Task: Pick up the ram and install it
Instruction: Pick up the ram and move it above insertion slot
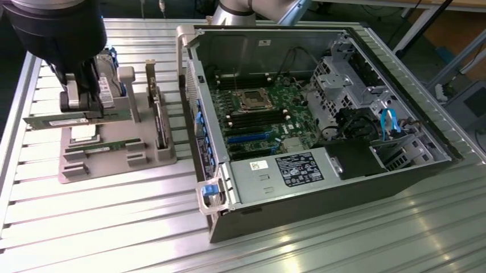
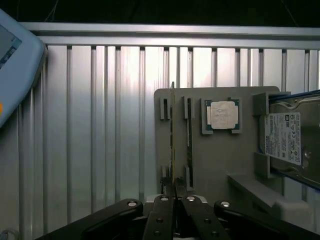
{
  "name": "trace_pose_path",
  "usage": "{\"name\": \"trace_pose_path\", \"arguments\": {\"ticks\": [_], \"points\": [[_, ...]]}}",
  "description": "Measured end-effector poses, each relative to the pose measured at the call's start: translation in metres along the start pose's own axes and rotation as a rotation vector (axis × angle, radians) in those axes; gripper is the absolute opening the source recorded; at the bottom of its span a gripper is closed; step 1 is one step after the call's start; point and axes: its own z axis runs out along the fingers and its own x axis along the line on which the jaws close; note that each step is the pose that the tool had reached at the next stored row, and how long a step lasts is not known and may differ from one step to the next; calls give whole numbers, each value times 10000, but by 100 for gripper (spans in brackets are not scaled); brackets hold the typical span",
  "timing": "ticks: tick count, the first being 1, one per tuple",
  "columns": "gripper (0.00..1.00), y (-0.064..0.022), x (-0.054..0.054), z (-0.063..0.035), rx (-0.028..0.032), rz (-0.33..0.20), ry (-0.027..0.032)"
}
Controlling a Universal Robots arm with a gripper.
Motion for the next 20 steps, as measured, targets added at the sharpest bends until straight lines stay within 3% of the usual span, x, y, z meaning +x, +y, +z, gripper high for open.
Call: {"name": "trace_pose_path", "arguments": {"ticks": [9,20], "points": [[12,8,-5,-250,1,1,11],[12,15,-7,-408,1,1,22]]}}
